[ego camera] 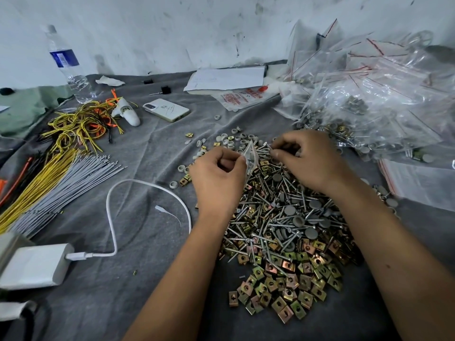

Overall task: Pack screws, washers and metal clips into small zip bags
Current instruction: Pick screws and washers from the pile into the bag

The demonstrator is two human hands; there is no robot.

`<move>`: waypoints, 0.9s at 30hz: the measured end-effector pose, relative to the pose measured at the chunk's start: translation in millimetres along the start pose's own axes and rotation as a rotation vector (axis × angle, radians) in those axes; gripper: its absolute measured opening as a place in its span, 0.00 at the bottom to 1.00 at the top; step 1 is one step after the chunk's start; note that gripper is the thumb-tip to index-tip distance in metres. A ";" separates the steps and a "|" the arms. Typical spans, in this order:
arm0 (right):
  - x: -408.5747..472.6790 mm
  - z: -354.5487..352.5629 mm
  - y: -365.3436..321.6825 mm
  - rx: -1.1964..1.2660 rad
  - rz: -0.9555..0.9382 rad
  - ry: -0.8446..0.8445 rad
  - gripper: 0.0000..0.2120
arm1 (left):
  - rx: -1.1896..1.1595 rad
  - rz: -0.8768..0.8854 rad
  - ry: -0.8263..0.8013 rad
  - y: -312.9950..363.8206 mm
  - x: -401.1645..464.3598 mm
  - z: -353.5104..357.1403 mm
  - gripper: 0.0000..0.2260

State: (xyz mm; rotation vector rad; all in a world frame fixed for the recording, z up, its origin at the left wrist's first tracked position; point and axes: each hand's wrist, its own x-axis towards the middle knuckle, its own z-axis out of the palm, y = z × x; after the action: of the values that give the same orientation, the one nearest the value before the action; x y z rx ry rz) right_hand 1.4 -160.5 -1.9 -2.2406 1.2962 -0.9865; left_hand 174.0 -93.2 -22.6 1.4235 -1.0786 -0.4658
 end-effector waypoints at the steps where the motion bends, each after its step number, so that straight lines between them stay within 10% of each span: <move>1: 0.1 -0.3 0.0 -0.004 -0.006 0.010 0.07 | 0.002 0.002 -0.001 -0.4 0.2 0.2 0.09; 27: -4.0 13.1 -13.5 0.018 -0.238 0.037 0.08 | 0.000 0.131 -0.007 3.3 -2.5 3.6 0.11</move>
State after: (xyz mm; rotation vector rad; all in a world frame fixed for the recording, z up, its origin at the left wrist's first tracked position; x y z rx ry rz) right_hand 17.7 -150.6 -4.1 -2.4133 1.0473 -1.1214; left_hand 168.8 -92.6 -21.0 1.3430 -1.1698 -0.3769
